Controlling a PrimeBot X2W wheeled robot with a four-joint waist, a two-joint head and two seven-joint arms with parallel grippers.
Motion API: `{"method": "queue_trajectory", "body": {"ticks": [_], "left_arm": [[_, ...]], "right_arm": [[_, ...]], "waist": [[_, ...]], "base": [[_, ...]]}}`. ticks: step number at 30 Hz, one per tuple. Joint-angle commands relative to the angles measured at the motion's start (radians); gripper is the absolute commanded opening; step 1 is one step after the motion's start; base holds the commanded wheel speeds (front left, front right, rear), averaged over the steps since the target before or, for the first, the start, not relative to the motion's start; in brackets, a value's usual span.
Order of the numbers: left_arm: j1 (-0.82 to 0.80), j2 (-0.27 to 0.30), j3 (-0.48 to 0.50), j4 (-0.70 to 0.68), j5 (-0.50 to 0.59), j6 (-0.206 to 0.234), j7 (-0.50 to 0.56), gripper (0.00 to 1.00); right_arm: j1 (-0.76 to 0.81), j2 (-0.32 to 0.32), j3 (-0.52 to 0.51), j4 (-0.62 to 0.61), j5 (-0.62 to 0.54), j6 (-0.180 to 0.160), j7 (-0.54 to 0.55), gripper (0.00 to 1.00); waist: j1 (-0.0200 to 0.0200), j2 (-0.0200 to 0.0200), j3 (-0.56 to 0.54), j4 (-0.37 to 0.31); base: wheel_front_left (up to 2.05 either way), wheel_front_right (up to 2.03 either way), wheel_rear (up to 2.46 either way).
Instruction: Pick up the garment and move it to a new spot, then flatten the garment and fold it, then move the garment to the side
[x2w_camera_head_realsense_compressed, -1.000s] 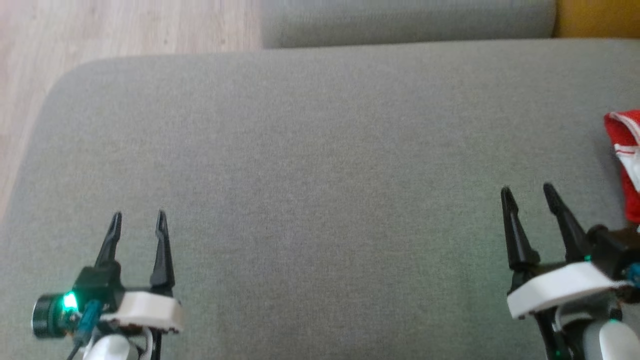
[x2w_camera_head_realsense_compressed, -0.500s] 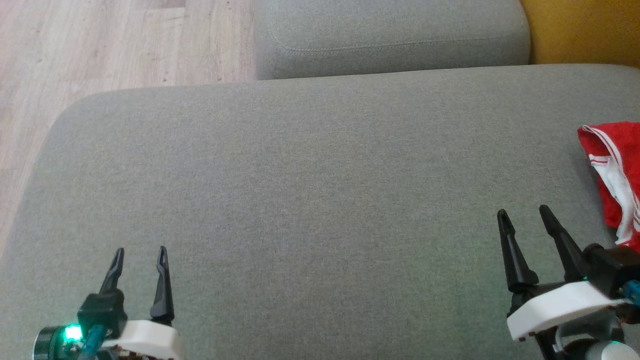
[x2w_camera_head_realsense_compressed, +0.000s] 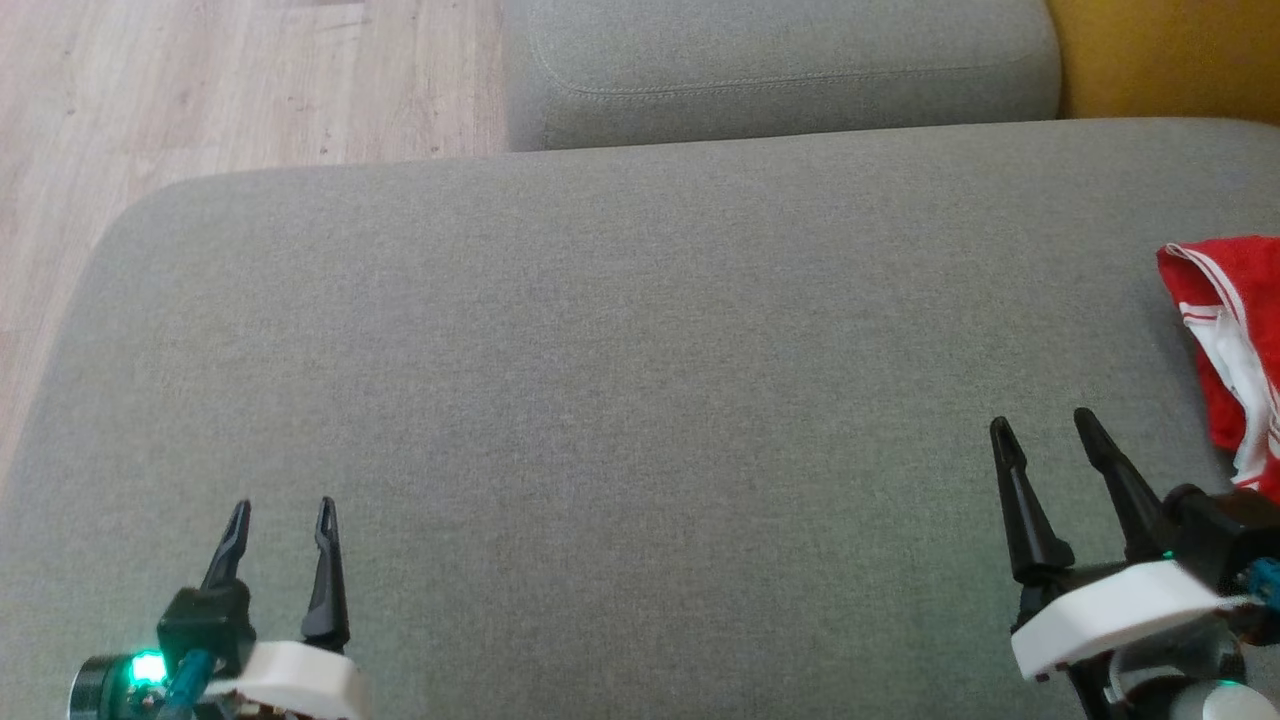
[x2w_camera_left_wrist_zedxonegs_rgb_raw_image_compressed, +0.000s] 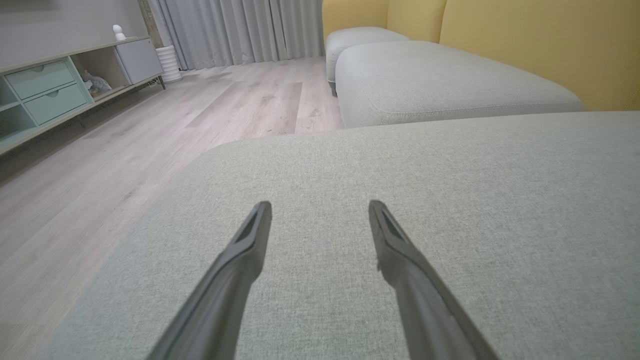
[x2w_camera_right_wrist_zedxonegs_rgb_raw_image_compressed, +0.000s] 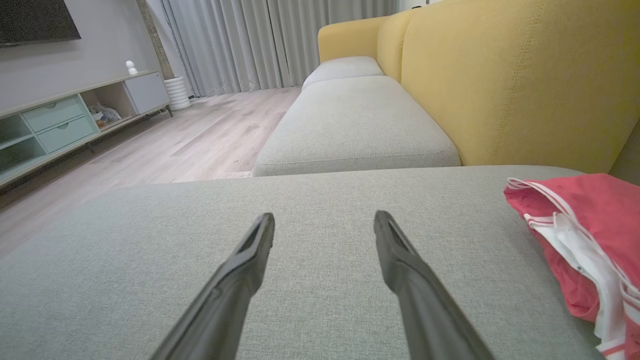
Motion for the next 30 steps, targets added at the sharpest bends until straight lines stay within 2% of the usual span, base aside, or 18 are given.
{"method": "queue_trajectory", "body": {"ticks": [1, 16, 17, 21, 30], "left_arm": [[-0.051, 0.029, 0.039, -0.021, -0.007, 0.000, -0.009, 1.00], [-0.060, 0.028, 0.030, -0.013, -0.012, 0.002, -0.013, 1.00], [-0.002, 0.000, -0.005, 0.009, -0.004, 0.000, -0.002, 0.00], [0.011, -0.026, -0.010, 0.047, -0.014, -0.002, 0.001, 0.00], [0.004, -0.049, 0.028, 0.049, -0.098, -0.034, 0.016, 0.00]], "right_arm": [[-0.033, -0.005, 0.025, -0.038, 0.009, -0.001, 0.002, 1.00], [-0.032, -0.005, 0.025, -0.038, 0.020, -0.001, 0.012, 1.00], [0.000, 0.000, 0.000, 0.000, 0.013, 0.000, 0.011, 0.00], [0.003, 0.001, 0.003, 0.055, 0.022, 0.000, 0.009, 0.00], [-0.015, -0.007, 0.004, 0.083, 0.133, 0.000, -0.003, 0.00]], "waist": [[-0.0001, -0.0001, 0.000, 0.000], [-0.0001, -0.0001, 0.003, 0.007], [-0.0001, -0.0001, 0.003, 0.007], [0.0000, -0.0001, 0.003, 0.007], [0.0000, -0.0001, 0.001, 0.007]], "base": [[0.00, 0.00, 0.00], [0.00, 0.00, 0.00], [0.00, 0.00, 0.00], [0.00, 0.00, 0.00], [0.00, 0.00, 0.00]]}}
